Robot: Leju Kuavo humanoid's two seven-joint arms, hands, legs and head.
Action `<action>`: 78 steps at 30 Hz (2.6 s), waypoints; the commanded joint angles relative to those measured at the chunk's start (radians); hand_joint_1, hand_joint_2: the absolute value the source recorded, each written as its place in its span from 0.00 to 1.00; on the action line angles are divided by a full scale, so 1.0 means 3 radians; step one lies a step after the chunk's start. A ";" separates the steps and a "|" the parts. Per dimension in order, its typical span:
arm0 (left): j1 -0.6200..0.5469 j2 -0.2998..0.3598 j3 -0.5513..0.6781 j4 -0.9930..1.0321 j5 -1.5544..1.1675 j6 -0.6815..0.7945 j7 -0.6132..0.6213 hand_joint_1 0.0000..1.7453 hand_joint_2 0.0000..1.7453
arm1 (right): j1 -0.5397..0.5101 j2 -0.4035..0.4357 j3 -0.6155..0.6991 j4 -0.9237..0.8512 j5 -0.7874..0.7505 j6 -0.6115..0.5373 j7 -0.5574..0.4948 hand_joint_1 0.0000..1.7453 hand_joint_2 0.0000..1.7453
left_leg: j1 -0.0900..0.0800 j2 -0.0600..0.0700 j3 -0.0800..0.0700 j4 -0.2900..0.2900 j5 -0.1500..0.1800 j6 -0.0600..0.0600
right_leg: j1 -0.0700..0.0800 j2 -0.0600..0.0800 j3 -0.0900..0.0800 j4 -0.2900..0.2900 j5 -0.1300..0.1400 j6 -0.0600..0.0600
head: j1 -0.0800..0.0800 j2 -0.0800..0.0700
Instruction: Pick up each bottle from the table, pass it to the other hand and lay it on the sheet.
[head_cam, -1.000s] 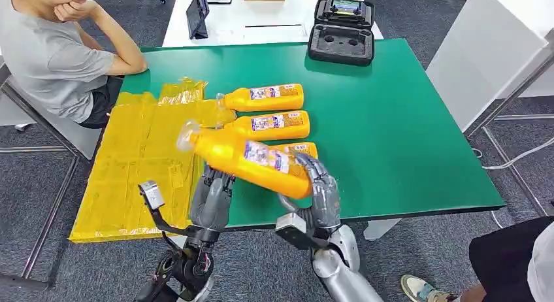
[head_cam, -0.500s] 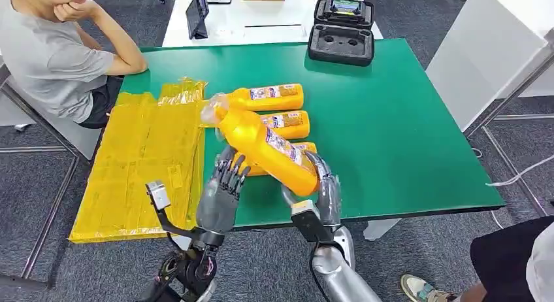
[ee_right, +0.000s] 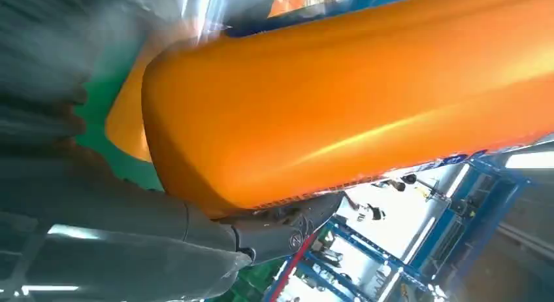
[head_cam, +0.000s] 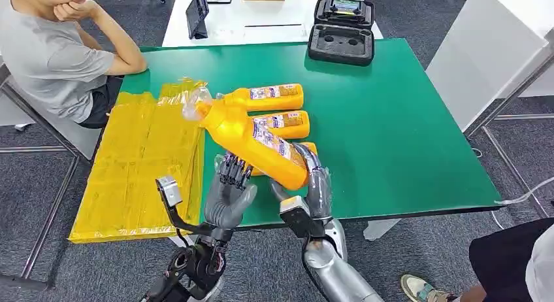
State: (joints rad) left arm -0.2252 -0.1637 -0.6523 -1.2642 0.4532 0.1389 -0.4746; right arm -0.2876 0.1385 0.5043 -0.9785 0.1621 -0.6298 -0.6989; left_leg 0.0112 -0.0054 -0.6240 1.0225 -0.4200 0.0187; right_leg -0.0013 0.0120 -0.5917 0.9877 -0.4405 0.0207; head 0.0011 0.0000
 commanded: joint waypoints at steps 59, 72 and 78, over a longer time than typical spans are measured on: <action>-0.0126 0.0041 0.0242 0.0190 0.0089 0.0189 -0.0118 0.00 1.00 | -0.0015 -0.0046 0.0306 -0.0097 -0.0099 0.0054 0.0002 1.00 1.00 | -0.0001 0.0002 0.0012 -0.0004 -0.0003 -0.0002 | -0.0001 -0.0002 0.0011 -0.0003 -0.0003 0.0000 | 0.0000 0.0000; -0.0126 0.0030 0.0246 0.0208 0.0078 0.0184 -0.0119 0.00 0.00 | -0.0008 -0.0034 0.0215 -0.0133 -0.0189 0.0206 0.0002 1.00 1.00 | -0.0001 0.0001 0.0007 -0.0003 -0.0001 -0.0001 | -0.0001 -0.0002 0.0007 -0.0002 -0.0001 0.0000 | 0.0000 0.0000; -0.0146 0.0015 0.0234 0.0209 0.0072 0.0167 -0.0120 0.00 1.00 | -0.0041 0.0018 0.0274 -0.0022 -0.0157 0.0376 0.0002 1.00 1.00 | -0.0001 0.0003 0.0013 -0.0004 -0.0004 -0.0001 | -0.0001 -0.0001 0.0012 -0.0003 -0.0003 0.0000 | 0.0000 0.0000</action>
State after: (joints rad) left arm -0.2391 -0.1705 -0.5928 -1.2455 0.4788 0.1942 -0.5135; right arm -0.2719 0.1377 0.5882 -1.0239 0.1080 -0.5562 -0.6989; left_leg 0.0112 -0.0054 -0.6240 1.0225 -0.4200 0.0187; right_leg -0.0014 0.0120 -0.5916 0.9878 -0.4404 0.0207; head 0.0011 0.0000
